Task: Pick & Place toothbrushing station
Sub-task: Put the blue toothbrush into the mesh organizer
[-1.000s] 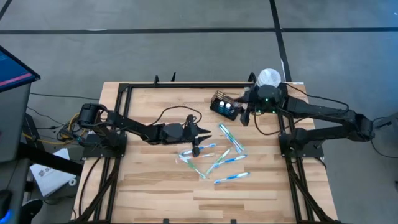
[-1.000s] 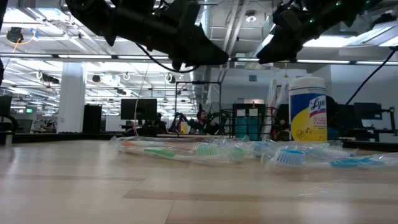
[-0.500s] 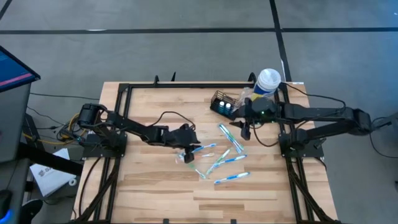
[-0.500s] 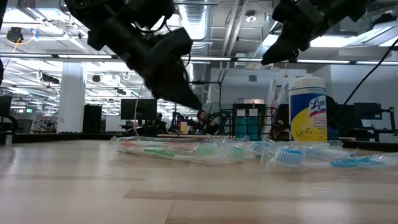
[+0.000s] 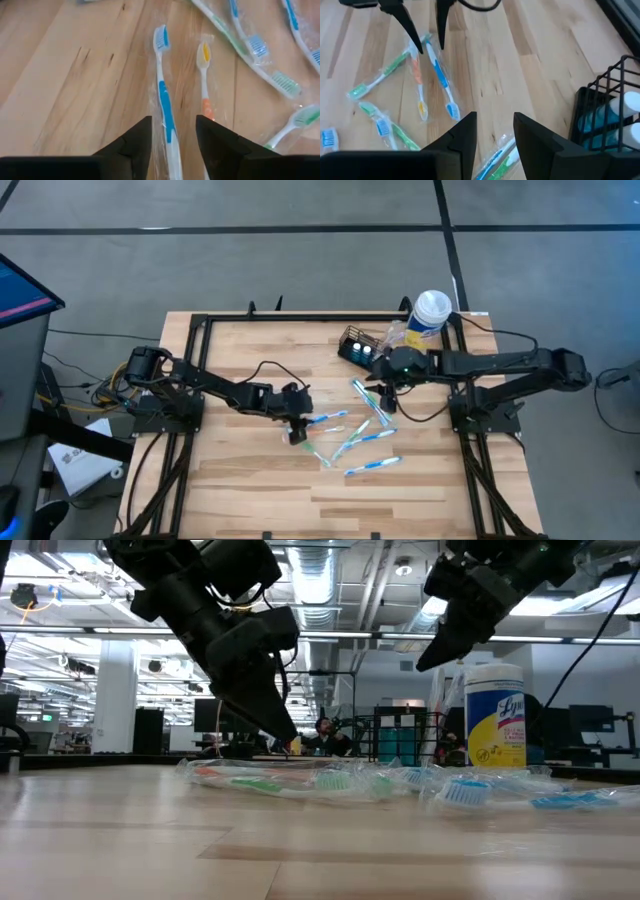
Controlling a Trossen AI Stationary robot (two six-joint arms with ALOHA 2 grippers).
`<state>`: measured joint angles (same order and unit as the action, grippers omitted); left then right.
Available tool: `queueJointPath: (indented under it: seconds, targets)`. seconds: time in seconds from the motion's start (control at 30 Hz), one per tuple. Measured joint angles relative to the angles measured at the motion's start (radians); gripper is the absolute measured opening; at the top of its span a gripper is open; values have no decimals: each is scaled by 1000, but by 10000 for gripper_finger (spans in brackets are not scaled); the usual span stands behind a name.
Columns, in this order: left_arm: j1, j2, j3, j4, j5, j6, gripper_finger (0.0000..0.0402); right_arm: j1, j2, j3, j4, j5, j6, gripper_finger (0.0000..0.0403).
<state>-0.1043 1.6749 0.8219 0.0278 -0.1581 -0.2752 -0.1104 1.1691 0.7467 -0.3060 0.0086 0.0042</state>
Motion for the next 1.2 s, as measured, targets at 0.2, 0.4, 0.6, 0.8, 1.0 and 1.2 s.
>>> queueJointPath:
  seconds: [0.2, 0.4, 0.6, 0.8, 1.0, 1.2]
  targets:
    - [3, 0, 0, -36, -3, 0, 181, 0, 15, 0, 7, 0, -1, 121]
    - [3, 15, 0, -61, -7, -20, 182, 16, 15, 0, 10, 0, -4, 123]
    - [3, 61, -1, -59, -18, -21, 175, 46, 15, 0, 35, 0, -4, 121]
    - [3, 90, -1, -60, -17, -21, 161, 58, 14, 0, 53, 0, -12, 122]
    - [-1, 118, 4, -53, -28, -21, 135, 58, 14, 0, 53, 0, -12, 121]
    - [-1, 84, -2, -78, -26, -20, 55, 58, 14, 0, 53, 0, -1, 118]
